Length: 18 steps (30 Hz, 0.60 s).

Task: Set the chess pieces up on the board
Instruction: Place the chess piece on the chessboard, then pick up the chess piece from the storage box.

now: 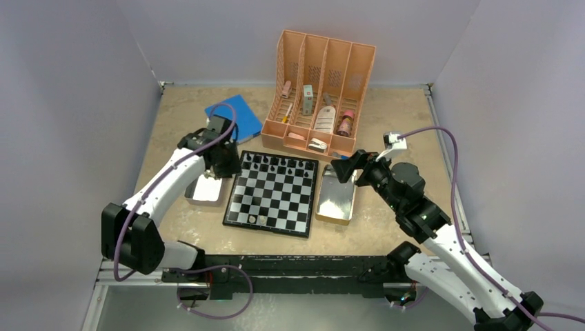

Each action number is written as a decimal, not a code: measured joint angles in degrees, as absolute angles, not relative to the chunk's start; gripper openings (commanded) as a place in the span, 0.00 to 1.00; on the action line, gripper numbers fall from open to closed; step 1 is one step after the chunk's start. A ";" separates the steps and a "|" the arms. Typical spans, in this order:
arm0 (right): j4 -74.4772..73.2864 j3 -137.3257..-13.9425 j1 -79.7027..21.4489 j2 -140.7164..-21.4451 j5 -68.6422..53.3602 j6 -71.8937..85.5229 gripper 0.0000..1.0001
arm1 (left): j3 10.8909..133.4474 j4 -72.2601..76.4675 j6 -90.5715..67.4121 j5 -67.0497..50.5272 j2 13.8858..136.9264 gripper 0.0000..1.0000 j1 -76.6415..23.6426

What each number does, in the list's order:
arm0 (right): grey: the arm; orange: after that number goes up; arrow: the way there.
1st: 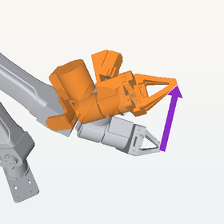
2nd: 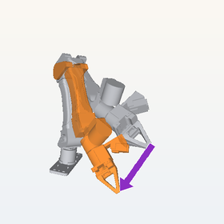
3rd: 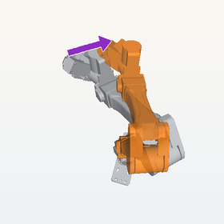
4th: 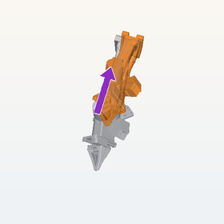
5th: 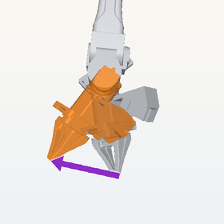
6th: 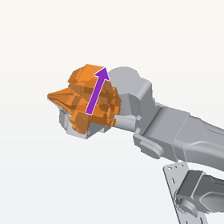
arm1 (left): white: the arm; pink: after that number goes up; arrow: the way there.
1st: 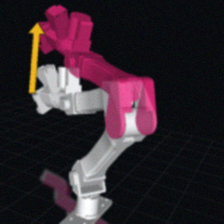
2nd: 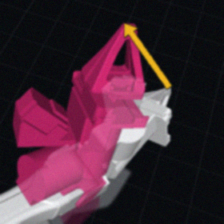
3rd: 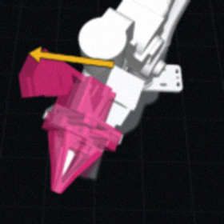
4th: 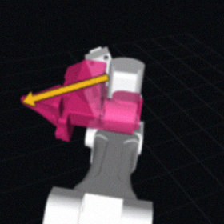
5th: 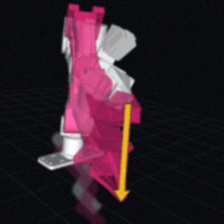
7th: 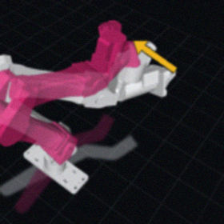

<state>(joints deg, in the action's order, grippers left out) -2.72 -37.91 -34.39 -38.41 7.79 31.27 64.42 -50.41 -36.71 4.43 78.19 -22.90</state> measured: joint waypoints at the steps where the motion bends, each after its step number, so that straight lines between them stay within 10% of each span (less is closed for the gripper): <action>1: -2.74 -37.91 -34.39 -38.24 7.79 31.29 0.98 | 64.42 -49.98 -36.07 4.16 78.26 0.30 -20.91; 18: -3.22 -37.91 -34.39 -38.11 7.77 31.27 0.98 | 64.42 -42.30 -28.38 -4.99 84.64 0.28 4.54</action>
